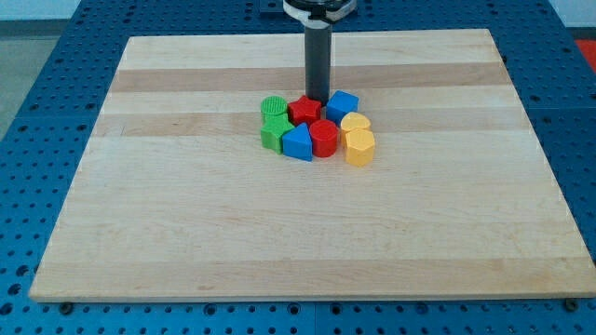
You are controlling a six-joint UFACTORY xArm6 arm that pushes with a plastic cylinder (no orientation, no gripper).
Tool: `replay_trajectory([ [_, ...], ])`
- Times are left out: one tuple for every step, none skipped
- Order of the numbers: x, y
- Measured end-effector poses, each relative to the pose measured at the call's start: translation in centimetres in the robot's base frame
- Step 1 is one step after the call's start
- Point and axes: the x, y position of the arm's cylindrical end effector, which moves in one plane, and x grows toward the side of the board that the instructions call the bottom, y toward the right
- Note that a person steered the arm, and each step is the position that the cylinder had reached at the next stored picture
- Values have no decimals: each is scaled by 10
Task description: Point your arm to the yellow hexagon
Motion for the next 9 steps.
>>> replay_trajectory([
  [-13, 14],
  [-20, 49],
  [-19, 101],
  [-5, 151],
  [42, 176],
  [91, 176],
  [127, 157],
  [145, 130],
  [145, 105],
])
